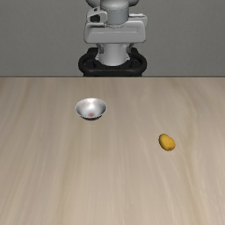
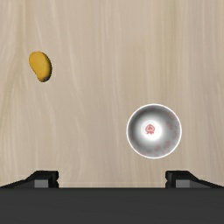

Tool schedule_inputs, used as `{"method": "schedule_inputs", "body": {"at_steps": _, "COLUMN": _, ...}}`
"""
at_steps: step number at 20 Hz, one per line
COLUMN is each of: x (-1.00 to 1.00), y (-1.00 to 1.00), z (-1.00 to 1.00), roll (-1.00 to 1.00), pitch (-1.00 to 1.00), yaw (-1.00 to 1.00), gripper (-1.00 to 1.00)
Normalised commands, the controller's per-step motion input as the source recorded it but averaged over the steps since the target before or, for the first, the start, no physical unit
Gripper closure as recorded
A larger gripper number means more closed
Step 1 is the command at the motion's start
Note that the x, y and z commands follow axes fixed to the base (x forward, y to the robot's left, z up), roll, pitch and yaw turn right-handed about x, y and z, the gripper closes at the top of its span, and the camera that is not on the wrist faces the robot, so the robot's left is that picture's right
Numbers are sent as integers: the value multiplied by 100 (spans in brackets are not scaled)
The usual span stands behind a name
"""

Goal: Pick the mango on the table and place it on the bowl

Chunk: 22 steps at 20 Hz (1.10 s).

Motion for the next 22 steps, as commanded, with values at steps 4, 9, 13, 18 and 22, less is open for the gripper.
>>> {"method": "schedule_inputs", "body": {"at_steps": 4, "x": 0, "y": 100, "z": 0, "roll": 0, "pitch": 0, "yaw": 0, "gripper": -100}}
{"method": "schedule_inputs", "body": {"at_steps": 9, "x": 0, "y": 100, "z": 0, "roll": 0, "pitch": 0, "yaw": 0, "gripper": -100}}
{"method": "schedule_inputs", "body": {"at_steps": 13, "x": 0, "y": 100, "z": 0, "roll": 0, "pitch": 0, "yaw": 0, "gripper": -100}}
{"method": "schedule_inputs", "body": {"at_steps": 18, "x": 80, "y": 20, "z": 0, "roll": 0, "pitch": 0, "yaw": 0, "gripper": -100}}
{"method": "schedule_inputs", "body": {"at_steps": 22, "x": 100, "y": 0, "z": 0, "roll": 0, "pitch": 0, "yaw": 0, "gripper": -100}}
